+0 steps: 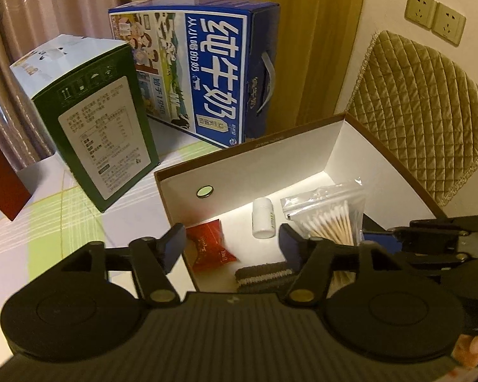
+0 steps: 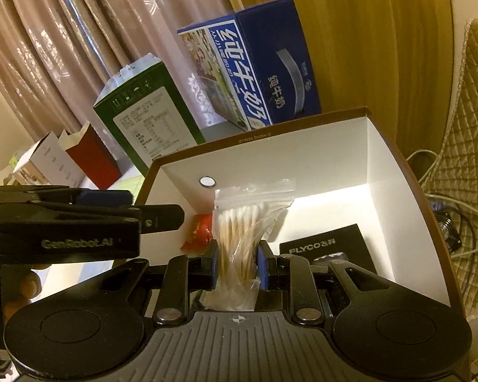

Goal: Organize objects
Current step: 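Release the red packet from the left tool while the right tool releases the swab bag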

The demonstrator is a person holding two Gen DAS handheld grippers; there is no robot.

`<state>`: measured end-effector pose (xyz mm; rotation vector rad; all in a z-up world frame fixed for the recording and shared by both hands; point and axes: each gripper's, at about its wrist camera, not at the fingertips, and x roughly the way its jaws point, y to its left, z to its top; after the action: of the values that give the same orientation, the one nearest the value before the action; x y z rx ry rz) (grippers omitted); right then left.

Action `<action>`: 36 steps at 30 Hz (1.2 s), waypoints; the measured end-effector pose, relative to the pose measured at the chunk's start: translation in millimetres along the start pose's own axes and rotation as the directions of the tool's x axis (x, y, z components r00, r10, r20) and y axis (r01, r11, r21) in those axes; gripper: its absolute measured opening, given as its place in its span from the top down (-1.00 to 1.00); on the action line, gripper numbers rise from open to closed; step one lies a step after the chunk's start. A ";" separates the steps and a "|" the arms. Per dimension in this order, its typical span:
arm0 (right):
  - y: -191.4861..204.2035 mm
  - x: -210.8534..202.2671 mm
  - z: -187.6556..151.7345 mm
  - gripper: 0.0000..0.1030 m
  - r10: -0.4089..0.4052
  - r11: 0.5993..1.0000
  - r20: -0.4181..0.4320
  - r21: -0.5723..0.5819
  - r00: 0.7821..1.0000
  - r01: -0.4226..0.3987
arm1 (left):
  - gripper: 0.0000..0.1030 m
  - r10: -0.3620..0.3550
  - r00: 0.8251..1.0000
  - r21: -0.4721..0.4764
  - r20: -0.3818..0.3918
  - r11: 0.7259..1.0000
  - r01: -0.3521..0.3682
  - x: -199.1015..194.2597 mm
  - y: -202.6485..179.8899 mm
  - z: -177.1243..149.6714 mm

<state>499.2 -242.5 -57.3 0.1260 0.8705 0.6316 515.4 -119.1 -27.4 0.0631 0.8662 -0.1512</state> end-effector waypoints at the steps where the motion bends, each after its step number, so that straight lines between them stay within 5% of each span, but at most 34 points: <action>1: -0.5 0.1 -0.2 0.39 -0.006 1.000 0.005 0.006 1.000 0.006 | -0.31 0.000 1.000 -0.004 0.003 1.000 0.000 -1.4 1.0 0.4; 4: -0.4 -2.6 -1.3 -0.03 -0.011 1.000 0.032 0.005 0.999 0.011 | -0.38 0.007 1.000 -0.008 0.011 1.000 -0.007 -6.2 3.3 0.8; 16: -2.7 -33.0 -11.9 -0.94 -0.086 0.996 0.049 -0.026 0.995 0.087 | -0.88 -0.021 1.000 -0.074 0.023 0.997 0.023 -33.8 9.5 -7.4; 36: 2.7 -93.8 -47.9 -0.97 -0.122 0.992 0.049 0.030 0.991 0.121 | -0.98 -0.011 0.998 -0.078 0.055 0.997 0.016 -99.0 -5.5 -57.4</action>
<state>417.6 -300.3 -24.3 0.1123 0.8308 0.5009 408.1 -107.2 11.1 -0.0205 0.8173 -0.1307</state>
